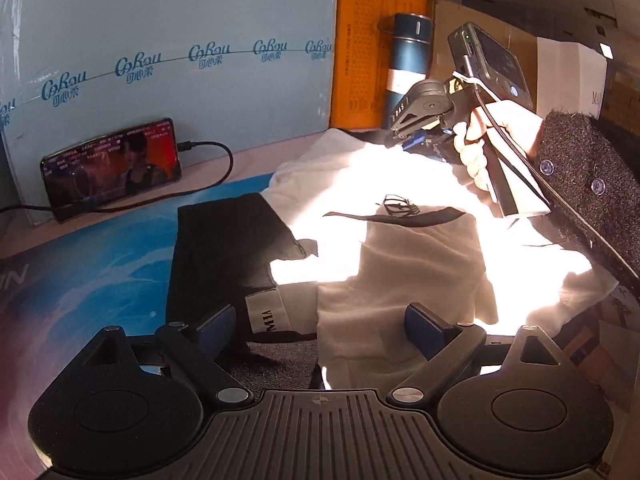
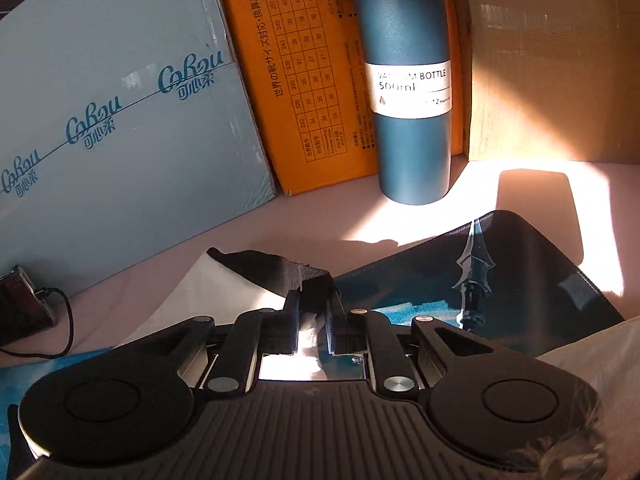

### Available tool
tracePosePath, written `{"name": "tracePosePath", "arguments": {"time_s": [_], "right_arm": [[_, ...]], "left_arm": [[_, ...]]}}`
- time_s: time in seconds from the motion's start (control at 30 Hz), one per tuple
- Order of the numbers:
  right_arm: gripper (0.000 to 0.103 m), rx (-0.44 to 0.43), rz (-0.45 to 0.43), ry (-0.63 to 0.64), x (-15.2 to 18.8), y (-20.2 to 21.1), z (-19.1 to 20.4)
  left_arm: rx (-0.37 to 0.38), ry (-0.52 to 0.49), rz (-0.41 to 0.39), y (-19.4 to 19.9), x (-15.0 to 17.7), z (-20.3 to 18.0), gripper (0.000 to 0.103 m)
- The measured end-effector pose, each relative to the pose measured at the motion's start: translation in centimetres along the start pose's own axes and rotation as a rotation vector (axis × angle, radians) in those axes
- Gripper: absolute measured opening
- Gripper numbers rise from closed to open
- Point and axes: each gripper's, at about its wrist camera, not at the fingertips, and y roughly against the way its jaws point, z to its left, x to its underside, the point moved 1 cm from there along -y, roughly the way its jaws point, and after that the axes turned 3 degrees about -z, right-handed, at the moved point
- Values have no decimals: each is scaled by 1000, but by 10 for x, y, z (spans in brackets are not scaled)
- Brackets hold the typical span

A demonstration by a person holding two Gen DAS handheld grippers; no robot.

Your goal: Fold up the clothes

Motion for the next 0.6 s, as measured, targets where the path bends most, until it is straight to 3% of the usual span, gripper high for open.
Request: {"name": "tracePosePath", "arguments": {"time_s": [0.03,0.1,0.17,0.27,0.37,0.53,0.57,0.6], "right_arm": [[17,2,-7,-11,-2,7,-4],[39,20,-34,-12,-5,24,-10],[53,6,-55,10,0,51,-14],[65,-61,-57,26,10,90,-20],[67,-226,37,17,35,113,-18],[66,-310,160,64,78,126,-1],[61,-316,172,68,85,127,3],[46,-320,183,69,92,128,7]], "left_arm": [[3,5,-1,0,0,0,94],[11,18,-5,1,0,2,94],[15,23,-6,1,0,3,94],[17,27,-8,1,0,3,94],[19,30,-9,1,0,2,94],[31,48,-16,2,0,5,94],[33,52,-18,2,0,6,94],[36,56,-19,2,0,6,94]]}}
